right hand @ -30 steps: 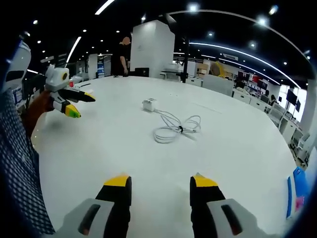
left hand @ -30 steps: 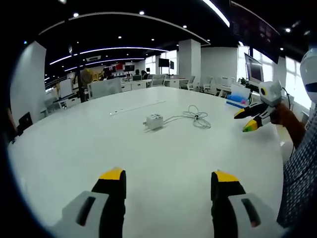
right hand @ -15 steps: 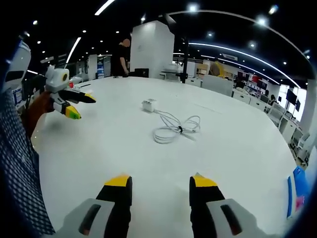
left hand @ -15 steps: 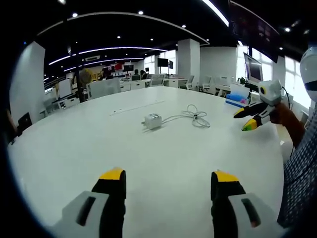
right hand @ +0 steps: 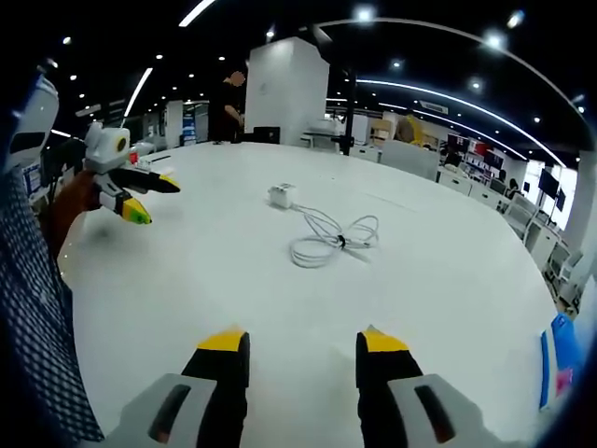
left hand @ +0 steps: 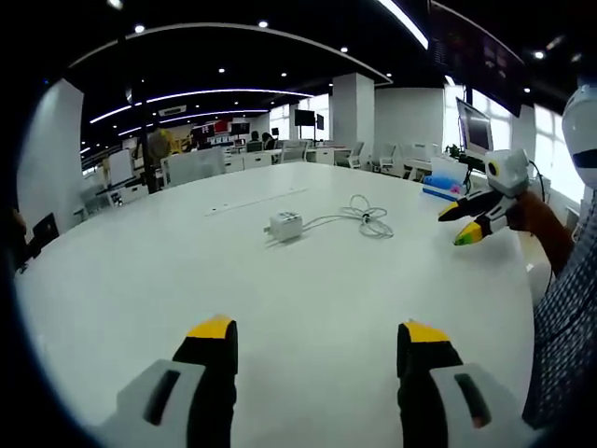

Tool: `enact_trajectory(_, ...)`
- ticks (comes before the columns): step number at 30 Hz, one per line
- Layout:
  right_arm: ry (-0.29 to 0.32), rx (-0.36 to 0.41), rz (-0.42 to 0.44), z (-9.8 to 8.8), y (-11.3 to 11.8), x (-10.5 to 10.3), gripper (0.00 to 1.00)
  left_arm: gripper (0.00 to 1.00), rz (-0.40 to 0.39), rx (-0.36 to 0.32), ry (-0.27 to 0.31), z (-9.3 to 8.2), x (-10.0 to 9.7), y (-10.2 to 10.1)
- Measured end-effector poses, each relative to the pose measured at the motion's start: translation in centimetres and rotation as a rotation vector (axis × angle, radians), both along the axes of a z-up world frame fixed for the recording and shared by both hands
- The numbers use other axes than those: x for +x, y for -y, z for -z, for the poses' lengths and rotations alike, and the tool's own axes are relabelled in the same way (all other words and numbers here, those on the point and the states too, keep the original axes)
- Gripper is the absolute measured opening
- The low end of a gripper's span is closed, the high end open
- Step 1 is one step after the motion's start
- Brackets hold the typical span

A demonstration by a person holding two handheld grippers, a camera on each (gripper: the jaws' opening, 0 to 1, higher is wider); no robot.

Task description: Plug the desk Type‑C cable into the charger adapter.

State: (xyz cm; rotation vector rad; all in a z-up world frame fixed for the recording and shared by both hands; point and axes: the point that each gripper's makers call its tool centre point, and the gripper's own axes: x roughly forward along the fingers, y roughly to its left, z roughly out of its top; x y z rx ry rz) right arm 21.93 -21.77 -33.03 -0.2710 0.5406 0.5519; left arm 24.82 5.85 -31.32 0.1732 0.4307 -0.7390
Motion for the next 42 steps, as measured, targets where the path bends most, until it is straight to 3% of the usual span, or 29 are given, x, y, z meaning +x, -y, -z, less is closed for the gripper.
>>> enact_trajectory(17,-0.007,0.007,-0.006,0.5,-0.2,0.0,0.47,0.69,0.005,0.002,0.009,0.0,0.0,0.2)
enact_trajectory(22,-0.012,0.001,-0.005,0.9,0.0,-0.1,0.46,0.70,0.034,0.039,0.040,0.2,-0.2,0.7)
enact_trajectory(42,-0.011,0.020,-0.019,0.8,-0.5,0.0,0.46,0.72,0.045,0.051,0.036,0.7,-0.7,0.7)
